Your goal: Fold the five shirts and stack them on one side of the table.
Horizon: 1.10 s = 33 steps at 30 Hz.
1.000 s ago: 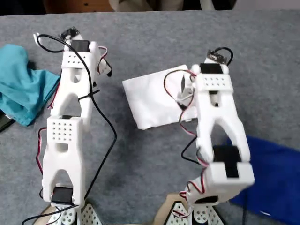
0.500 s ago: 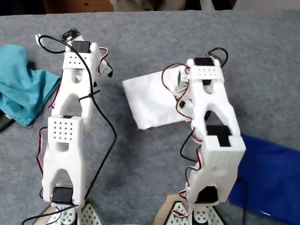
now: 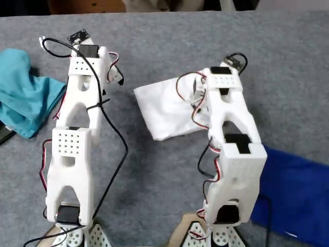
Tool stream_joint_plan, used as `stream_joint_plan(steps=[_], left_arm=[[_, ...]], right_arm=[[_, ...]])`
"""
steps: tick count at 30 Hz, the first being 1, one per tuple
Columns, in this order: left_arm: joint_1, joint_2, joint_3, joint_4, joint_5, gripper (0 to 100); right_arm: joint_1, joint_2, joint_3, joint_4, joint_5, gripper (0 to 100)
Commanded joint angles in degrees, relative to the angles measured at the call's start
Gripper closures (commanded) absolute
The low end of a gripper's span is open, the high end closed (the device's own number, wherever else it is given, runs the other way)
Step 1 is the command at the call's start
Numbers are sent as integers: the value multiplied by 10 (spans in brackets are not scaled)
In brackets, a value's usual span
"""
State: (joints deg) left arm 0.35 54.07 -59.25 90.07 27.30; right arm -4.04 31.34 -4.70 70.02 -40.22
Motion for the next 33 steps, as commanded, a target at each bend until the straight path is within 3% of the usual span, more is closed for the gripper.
stream_joint_plan(steps=[1,7,18,25,33], left_arm=[[-2,-8,-30,-3,-4,774],[-2,-8,-30,-3,-4,774],[7,-12,-30,1,-3,774],[61,-12,-58,52,23,757],[84,-8,-82,92,100,726]], right_arm=[[-8,16,-17,-9,-6,744],[-8,19,-17,-6,-1,968],[-5,22,-99,82,18,994],[-5,22,-62,4,40,994],[-3,22,-29,-43,40,994]])
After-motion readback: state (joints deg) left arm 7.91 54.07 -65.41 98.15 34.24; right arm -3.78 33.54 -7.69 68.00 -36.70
